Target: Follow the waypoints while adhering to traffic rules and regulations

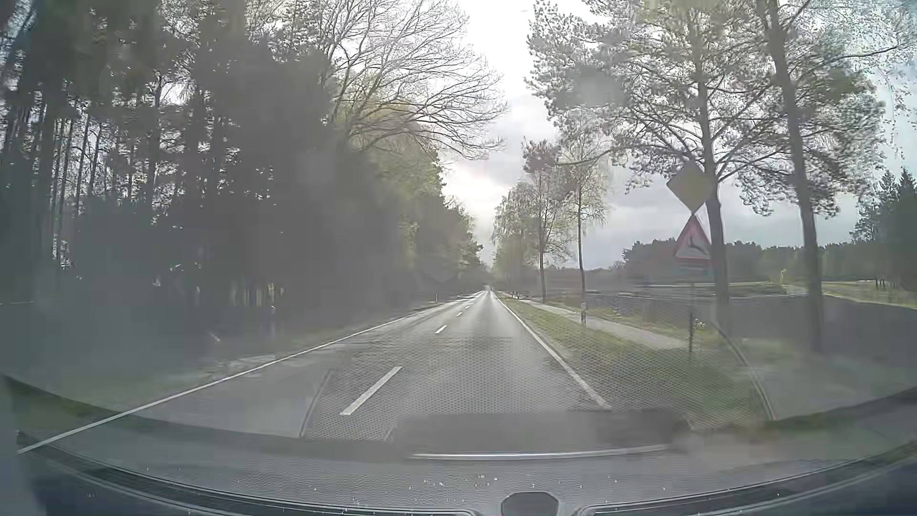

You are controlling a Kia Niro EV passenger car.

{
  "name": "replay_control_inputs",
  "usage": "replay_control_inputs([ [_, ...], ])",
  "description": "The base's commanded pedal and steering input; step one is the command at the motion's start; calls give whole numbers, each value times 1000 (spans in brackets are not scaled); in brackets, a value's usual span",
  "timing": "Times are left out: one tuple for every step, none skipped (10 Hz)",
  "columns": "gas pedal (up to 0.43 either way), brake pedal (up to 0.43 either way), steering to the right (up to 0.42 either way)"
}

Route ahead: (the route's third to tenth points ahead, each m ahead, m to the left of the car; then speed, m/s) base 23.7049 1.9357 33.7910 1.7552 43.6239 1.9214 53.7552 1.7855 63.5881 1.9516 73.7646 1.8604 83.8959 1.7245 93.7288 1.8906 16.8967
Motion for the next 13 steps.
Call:
replay_control_inputs([
  [130,0,1],
  [138,0,1],
  [157,0,1],
  [157,0,1],
  [157,6,0],
  [157,0,-1],
  [157,0,-2],
  [157,0,-2],
  [157,0,-2],
  [157,0,-2],
  [150,0,-2],
  [138,0,-2],
  [138,0,-2],
])
